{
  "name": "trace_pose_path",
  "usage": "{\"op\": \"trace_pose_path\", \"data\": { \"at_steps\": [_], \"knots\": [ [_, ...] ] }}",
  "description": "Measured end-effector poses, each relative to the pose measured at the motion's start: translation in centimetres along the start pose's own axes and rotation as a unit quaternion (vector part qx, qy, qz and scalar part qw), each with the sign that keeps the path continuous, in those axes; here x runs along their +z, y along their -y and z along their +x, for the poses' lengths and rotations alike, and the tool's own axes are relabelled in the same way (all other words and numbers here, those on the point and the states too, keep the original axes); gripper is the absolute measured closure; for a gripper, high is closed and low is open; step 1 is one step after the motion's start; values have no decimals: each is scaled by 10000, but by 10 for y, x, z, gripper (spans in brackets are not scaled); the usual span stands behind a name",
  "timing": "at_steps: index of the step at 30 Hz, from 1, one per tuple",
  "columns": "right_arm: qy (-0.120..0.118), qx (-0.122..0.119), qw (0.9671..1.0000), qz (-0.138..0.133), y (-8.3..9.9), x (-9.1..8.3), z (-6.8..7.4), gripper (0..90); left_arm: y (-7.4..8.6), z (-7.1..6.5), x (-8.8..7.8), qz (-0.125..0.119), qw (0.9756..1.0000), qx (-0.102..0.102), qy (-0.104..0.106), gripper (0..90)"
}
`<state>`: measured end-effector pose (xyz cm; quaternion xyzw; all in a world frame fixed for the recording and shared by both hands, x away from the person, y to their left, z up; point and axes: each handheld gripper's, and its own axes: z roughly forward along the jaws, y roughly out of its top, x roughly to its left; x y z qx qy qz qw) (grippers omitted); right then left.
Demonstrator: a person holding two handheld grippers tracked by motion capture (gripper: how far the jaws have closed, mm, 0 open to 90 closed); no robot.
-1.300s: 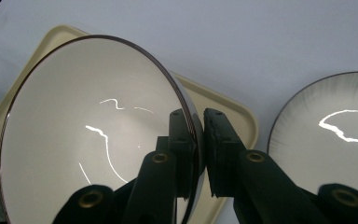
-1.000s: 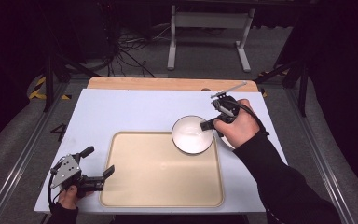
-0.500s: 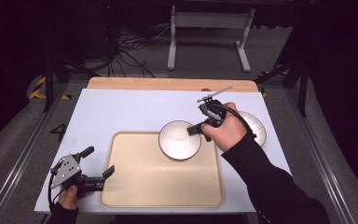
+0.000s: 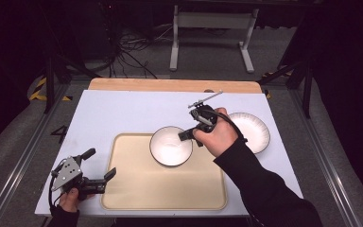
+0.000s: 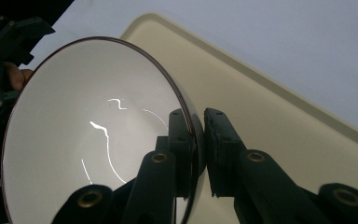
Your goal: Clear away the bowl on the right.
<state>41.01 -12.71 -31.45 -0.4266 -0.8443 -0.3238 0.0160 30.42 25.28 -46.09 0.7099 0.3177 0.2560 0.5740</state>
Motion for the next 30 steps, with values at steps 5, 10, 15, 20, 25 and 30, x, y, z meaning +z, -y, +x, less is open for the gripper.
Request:
{"op": "trace_pose_path", "data": {
  "at_steps": [5,10,15,20,25,30],
  "knots": [
    [18,5,9999,129,3,16,-1,814,0,0,0,8,10000,-8,0,1],
    [22,43,9996,271,7,33,-4,813,0,0,0,9,10000,14,6,1],
    [31,66,9993,363,10,42,-6,812,0,0,0,9,10000,7,4,1],
    [37,141,9989,440,13,52,-8,811,0,0,0,12,10000,11,6,1],
    [25,158,9985,515,16,61,-10,809,0,0,0,15,10000,29,13,1],
    [27,164,9982,573,18,68,-11,807,0,0,0,18,10000,42,24,1]
  ]
}}
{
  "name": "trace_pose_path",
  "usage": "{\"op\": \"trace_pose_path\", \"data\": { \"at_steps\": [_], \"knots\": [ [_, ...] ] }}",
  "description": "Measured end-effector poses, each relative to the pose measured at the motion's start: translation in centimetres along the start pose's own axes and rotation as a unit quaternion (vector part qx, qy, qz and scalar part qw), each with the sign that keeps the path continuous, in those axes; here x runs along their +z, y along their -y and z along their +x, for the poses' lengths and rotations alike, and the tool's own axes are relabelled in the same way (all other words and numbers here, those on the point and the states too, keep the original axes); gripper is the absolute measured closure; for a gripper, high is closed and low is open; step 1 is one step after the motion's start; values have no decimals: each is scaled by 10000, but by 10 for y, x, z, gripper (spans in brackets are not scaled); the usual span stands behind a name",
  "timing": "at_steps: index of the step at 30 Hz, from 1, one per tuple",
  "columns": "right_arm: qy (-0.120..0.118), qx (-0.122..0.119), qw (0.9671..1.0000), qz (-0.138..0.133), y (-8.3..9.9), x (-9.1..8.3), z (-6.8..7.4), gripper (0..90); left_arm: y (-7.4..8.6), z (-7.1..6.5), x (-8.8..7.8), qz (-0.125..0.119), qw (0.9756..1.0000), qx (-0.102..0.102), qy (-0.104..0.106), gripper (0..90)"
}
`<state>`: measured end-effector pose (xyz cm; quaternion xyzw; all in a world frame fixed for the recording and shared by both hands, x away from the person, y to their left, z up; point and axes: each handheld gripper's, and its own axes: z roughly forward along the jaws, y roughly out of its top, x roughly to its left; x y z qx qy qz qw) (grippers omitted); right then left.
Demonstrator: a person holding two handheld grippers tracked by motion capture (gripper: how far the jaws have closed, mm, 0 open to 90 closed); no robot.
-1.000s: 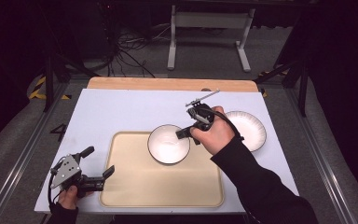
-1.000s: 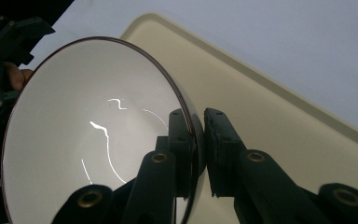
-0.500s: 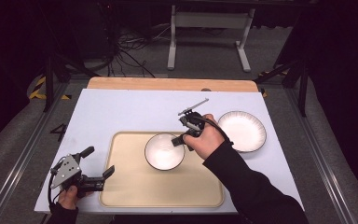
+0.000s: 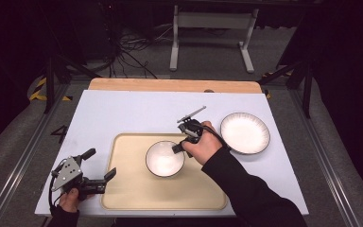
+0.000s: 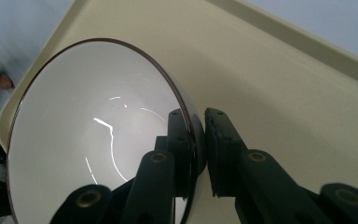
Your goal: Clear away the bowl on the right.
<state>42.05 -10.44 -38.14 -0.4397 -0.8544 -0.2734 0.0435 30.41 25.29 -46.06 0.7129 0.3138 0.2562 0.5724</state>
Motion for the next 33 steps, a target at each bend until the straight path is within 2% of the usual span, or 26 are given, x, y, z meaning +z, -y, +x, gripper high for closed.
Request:
{"op": "trace_pose_path", "data": {
  "at_steps": [16,26,27,30,33],
  "knots": [
    [1,78,9998,169,4,20,-3,798,0,-1,0,-8,10000,-5,-3,1],
    [-70,145,9998,138,4,22,-4,785,0,-1,1,-4,10000,-3,-3,1],
    [-56,135,9998,125,4,21,-4,776,0,-1,1,-5,10000,-2,-4,2],
    [-96,145,9998,10,3,19,-3,664,0,-1,1,-4,10000,0,-7,1],
    [-42,17,9999,-94,3,19,-1,599,0,-1,1,2,10000,1,-3,1]
  ]
}}
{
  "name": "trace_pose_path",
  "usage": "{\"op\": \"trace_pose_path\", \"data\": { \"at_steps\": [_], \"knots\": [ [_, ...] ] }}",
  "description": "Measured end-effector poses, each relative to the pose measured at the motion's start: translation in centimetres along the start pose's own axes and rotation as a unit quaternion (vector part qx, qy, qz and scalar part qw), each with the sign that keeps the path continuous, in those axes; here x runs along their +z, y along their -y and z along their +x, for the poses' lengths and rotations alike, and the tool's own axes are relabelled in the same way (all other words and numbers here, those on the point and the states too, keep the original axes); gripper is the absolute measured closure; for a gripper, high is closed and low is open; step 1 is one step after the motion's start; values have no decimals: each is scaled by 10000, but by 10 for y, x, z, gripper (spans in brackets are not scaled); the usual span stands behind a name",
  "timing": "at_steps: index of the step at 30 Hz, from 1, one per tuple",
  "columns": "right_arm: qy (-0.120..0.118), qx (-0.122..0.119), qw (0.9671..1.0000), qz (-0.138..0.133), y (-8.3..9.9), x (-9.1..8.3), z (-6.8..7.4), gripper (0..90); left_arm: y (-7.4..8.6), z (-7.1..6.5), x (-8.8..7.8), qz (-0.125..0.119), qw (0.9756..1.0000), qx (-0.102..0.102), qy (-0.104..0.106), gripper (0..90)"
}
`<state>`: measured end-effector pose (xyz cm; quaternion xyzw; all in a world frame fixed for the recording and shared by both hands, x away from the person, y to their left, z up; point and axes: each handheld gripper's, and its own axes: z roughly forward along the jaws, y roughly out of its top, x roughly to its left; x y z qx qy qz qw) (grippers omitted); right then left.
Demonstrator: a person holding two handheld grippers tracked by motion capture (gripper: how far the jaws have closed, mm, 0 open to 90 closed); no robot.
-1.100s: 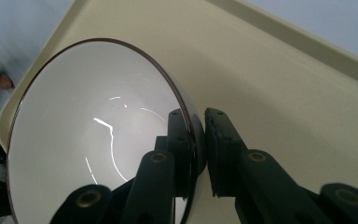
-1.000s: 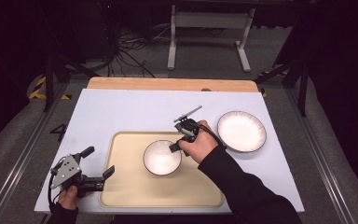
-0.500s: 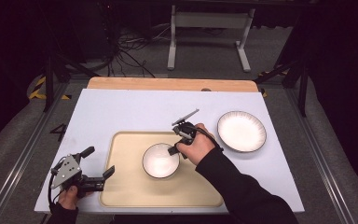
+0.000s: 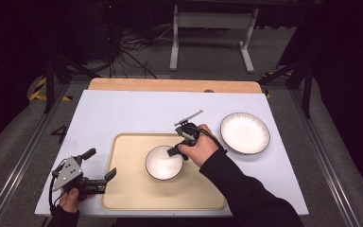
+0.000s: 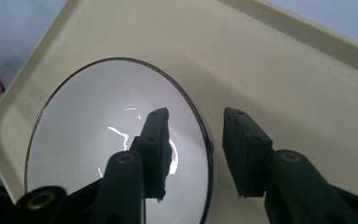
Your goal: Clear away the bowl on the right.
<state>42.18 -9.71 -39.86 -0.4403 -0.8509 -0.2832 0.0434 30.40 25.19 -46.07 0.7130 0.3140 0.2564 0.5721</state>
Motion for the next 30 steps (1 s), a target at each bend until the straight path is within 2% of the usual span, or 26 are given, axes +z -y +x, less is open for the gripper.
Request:
{"op": "trace_pose_path", "data": {
  "at_steps": [5,8,11,13,16,18,19,20,22,26,27,30],
  "knots": [
    [-19,-112,9999,-118,1,-2,5,515,0,0,0,-5,10000,-12,-2,1],
    [-158,-140,9992,-351,1,-7,9,444,0,1,0,-11,10000,-12,4,1],
    [-168,-423,9967,-676,3,-15,13,365,0,1,1,-18,10000,-22,9,1],
    [-172,-690,9929,-950,5,-19,16,316,0,1,0,-12,10000,-13,1,1],
    [-43,-1150,9818,-1511,12,-27,23,261,0,1,1,4,10000,-21,3,2],
    [32,-1515,9715,-1820,17,-31,28,232,0,1,1,-3,10000,-27,-10,1],
    [43,-1619,9683,-1904,19,-32,29,228,0,1,1,0,10000,-24,-10,1],
    [31,-1788,9622,-2055,22,-35,31,219,0,1,1,2,10000,-22,-9,1],
    [-18,-1911,9557,-2240,26,-38,33,209,0,1,1,4,10000,-24,-13,1],
    [11,-2171,9402,-2625,34,-45,34,201,0,1,1,3,10000,-23,-16,1],
    [17,-2205,9379,-2679,35,-46,33,201,0,1,1,3,10000,-24,-16,1],
    [-6,-2378,9269,-2904,42,-50,33,201,0,1,1,5,10000,-22,-15,2]
  ]
}}
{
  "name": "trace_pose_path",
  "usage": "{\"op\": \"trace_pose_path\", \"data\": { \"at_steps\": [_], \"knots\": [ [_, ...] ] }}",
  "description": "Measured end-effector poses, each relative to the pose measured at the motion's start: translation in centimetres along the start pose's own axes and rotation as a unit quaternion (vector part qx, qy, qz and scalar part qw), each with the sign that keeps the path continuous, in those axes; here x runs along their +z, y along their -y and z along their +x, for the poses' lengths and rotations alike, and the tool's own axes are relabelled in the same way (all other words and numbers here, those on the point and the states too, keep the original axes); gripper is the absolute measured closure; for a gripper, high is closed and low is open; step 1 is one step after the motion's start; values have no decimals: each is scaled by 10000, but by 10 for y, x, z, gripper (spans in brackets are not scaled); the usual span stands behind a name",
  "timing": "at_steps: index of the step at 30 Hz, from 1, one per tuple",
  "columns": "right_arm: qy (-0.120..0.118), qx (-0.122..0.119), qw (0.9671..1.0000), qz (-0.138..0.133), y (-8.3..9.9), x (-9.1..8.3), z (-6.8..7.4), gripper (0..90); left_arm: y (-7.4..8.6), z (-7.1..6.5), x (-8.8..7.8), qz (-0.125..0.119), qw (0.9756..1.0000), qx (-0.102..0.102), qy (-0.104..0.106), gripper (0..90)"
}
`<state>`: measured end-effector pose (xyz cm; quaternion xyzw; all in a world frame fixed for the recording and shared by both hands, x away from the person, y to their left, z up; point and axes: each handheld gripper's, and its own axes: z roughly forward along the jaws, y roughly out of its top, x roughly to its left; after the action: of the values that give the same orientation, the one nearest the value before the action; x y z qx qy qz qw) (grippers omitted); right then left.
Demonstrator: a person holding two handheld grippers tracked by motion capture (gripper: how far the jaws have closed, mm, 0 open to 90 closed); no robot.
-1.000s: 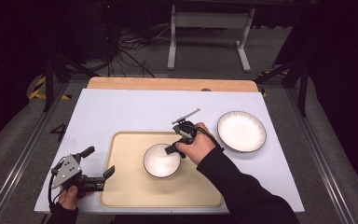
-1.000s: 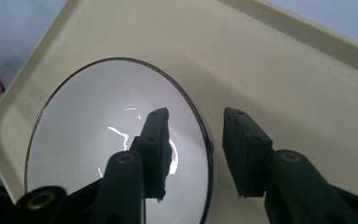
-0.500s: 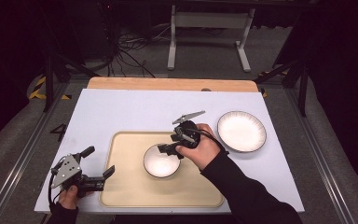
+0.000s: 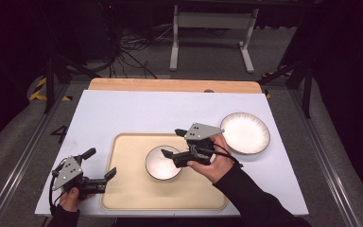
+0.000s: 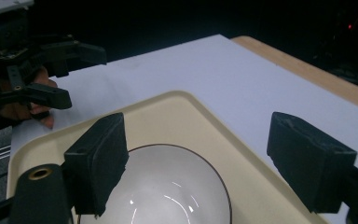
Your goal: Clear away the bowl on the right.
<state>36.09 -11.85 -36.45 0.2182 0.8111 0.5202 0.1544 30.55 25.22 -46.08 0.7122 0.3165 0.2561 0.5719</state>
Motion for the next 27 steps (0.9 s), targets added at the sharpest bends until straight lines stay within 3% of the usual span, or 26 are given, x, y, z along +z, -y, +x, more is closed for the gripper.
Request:
{"op": "trace_pose_path", "data": {
  "at_steps": [4,12,17,27],
  "knots": [
    [21,-227,9990,-379,5,-11,1,204,0,0,0,0,10000,-1,0,1],
    [88,-490,9962,-713,12,-22,2,208,0,-1,0,4,10000,-25,-15,1],
    [299,-680,9933,-885,21,-29,2,201,0,0,0,6,10000,-25,-3,1],
    [616,-611,9893,-1170,36,-56,-5,195,0,0,1,15,10000,-3,-16,1]
  ]
}}
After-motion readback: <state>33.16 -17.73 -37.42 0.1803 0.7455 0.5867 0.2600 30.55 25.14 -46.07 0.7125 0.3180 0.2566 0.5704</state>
